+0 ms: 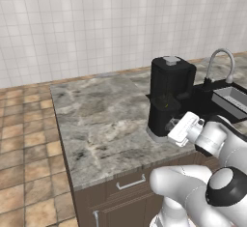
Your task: Grab the lemon wedges from the fridge, place them in the blender, close the lid, and turn on the blender to create a marinade.
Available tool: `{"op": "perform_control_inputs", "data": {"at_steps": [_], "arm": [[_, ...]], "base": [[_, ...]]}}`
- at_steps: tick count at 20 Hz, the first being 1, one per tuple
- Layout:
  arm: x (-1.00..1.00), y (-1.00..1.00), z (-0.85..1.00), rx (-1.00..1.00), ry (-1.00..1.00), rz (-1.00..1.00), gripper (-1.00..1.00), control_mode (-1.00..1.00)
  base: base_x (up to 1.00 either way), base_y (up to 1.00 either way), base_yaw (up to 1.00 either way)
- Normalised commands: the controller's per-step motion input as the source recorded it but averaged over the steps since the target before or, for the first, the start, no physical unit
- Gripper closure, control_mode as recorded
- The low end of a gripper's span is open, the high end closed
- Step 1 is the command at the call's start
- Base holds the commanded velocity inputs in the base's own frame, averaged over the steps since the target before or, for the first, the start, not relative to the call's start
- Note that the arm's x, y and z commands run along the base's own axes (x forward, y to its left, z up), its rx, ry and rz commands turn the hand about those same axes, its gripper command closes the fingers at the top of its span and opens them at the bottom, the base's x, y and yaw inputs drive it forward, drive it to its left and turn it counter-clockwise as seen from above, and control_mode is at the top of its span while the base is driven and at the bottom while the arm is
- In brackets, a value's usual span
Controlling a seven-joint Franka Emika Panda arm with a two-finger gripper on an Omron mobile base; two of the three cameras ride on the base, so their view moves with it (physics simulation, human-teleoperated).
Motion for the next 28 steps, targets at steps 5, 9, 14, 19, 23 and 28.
{"op": "perform_control_inputs", "data": {"at_steps": [5,9,14,19,23,28], "arm": [[-0.07,0.0,0.19,0.0,0.0,-0.03,1.0,-1.0],[0.01,0.03,0.27,0.0,0.0,-0.02,1.0,-1.0],[0.09,0.05,0.19,0.0,0.0,-0.04,1.0,-1.0],[0.21,0.06,0.09,0.0,0.0,-0.05,1.0,-1.0],[-0.11,0.0,0.05,0.0,0.0,-0.02,1.0,-1.0],[-0.02,0.0,0.15,0.0,0.0,0.0,1.0,-1.0]], "base": [[0.0,0.0,0.0],[0.0,0.0,0.0],[0.0,0.0,0.0],[0.0,0.0,0.0],[0.0,0.0,0.0],[0.0,0.0,0.0]]}}
